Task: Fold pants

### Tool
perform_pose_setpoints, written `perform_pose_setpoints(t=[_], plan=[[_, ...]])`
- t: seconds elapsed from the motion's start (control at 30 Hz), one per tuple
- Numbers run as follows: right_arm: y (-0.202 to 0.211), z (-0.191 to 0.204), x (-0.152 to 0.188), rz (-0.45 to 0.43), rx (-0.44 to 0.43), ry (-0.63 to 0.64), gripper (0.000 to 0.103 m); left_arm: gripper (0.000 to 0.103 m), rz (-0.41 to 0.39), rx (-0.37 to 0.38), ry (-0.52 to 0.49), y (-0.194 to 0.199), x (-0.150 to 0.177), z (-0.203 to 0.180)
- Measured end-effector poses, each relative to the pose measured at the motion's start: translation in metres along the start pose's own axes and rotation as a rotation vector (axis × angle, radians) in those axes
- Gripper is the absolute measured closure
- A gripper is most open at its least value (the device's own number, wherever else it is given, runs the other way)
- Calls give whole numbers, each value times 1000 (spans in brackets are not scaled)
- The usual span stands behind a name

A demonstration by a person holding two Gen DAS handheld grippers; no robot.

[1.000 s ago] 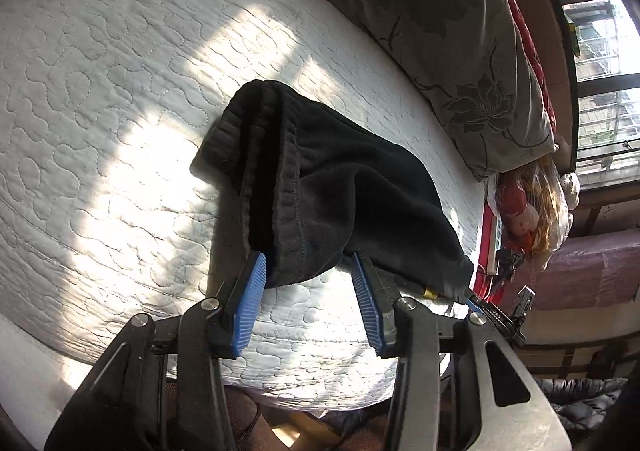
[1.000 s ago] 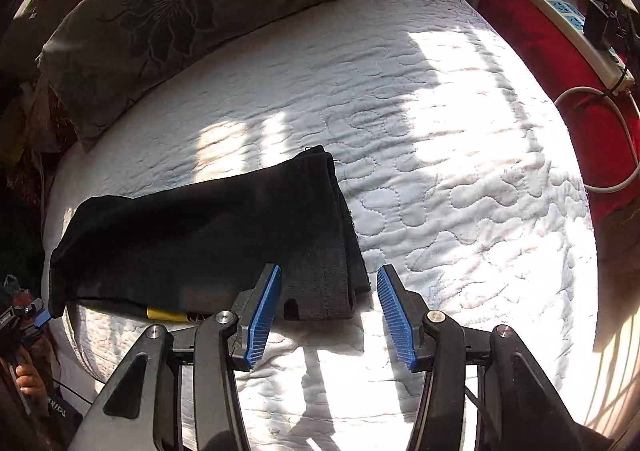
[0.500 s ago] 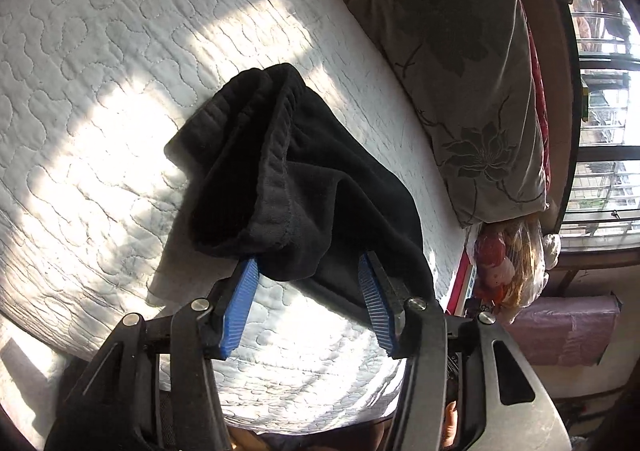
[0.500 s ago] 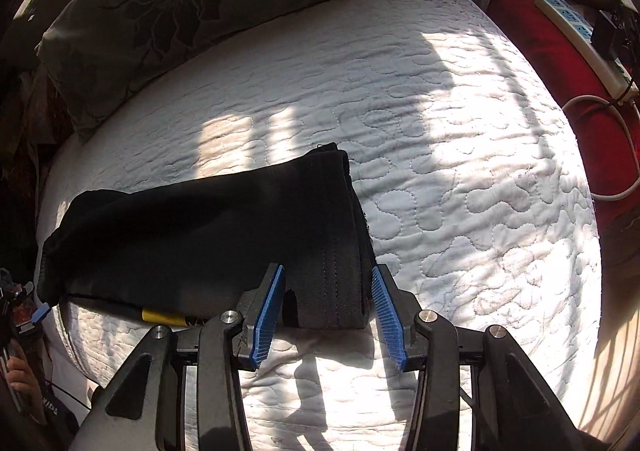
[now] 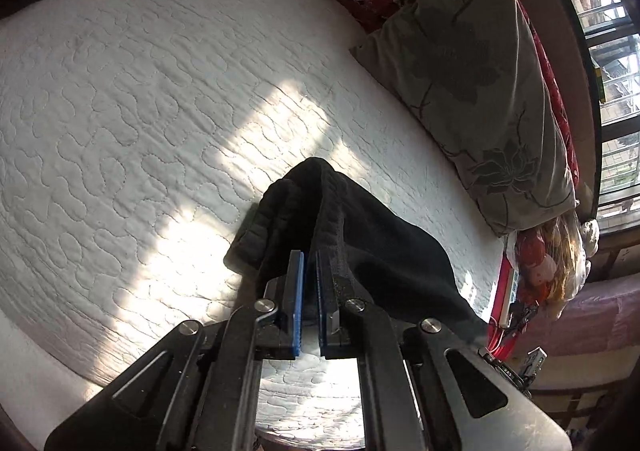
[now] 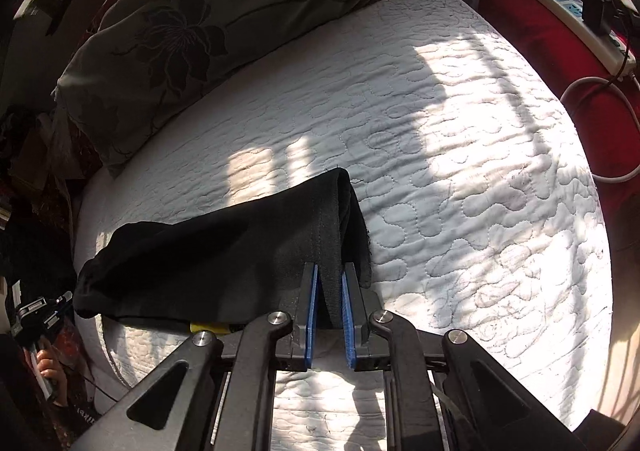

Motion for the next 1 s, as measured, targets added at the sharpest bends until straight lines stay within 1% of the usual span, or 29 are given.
perform_pose_setpoints(t=[0.1, 0.13, 0.17, 0.23, 0.3, 0.33, 0.4, 0.47, 0.5, 0.57, 0.6, 0.67, 0.7, 0.73, 0.77, 0.8, 0.87, 0.9, 0.93, 1.0], plan=[[-9, -11, 9, 20, 1, -25, 92, 100, 38, 66, 34, 6, 12, 15], [-11, -11, 11, 24, 5, -26, 92, 100, 53, 108, 44, 13, 20, 16], [-12, -10, 12, 24, 5, -25, 92, 99, 51, 141, 56, 20, 27, 16], [-12, -6, 8, 23, 17, -9, 92, 89, 57, 187, 71, 26, 44, 14], [-16, -5, 6, 25, 24, -2, 91, 55, 79, 207, 108, 20, 55, 12], [-19, -5, 4, 28, 27, -4, 91, 51, 76, 214, 128, 15, 60, 10], [-21, -6, 4, 28, 27, -12, 90, 50, 58, 195, 138, 3, 61, 6], [-22, -7, 3, 26, 22, -17, 90, 50, 79, 188, 168, -14, 59, 4], [-22, -7, 3, 26, 22, -17, 89, 50, 83, 171, 181, -23, 56, 2], [-23, -8, 4, 28, 15, -19, 88, 50, 64, 125, 198, -31, 50, 3], [-23, -9, 4, 28, 13, -19, 88, 50, 55, 121, 205, -34, 47, 3], [-21, -10, 4, 31, 6, -19, 88, 52, 49, 111, 220, -36, 40, 3], [-21, -10, 4, 33, 6, -19, 88, 59, 47, 107, 214, -37, 35, 1], [-21, -11, 5, 36, 7, -17, 88, 71, 36, 78, 198, -37, 30, -3], [-21, -11, 4, 39, 14, -13, 91, 94, 37, 52, 178, -39, 26, -7], [-22, -10, 4, 43, 22, -9, 92, 101, 52, 43, 166, -44, 22, -11], [-22, -10, 3, 38, 17, -13, 92, 101, 54, 8, 160, -45, 13, -17], [-20, -10, 2, 32, 6, -22, 93, 102, 53, 9, 144, -42, 9, -25], [-16, -12, -1, 17, -12, -36, 93, 102, 45, 25, 131, -34, 5, -32], [-2, -15, -8, -42, -72, -71, 93, 102, 6, 85, 83, -10, -3, -44]])
Point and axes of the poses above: each gripper's, at about its wrist camera, not at the fingertips, and y roughly against the way its jaws point, z to its left, x to its underside, the point moved 1 cm from there along -y, roughly the way its jaws point, and after that the axes turned 15 degrees about y, right-handed, at the moved point
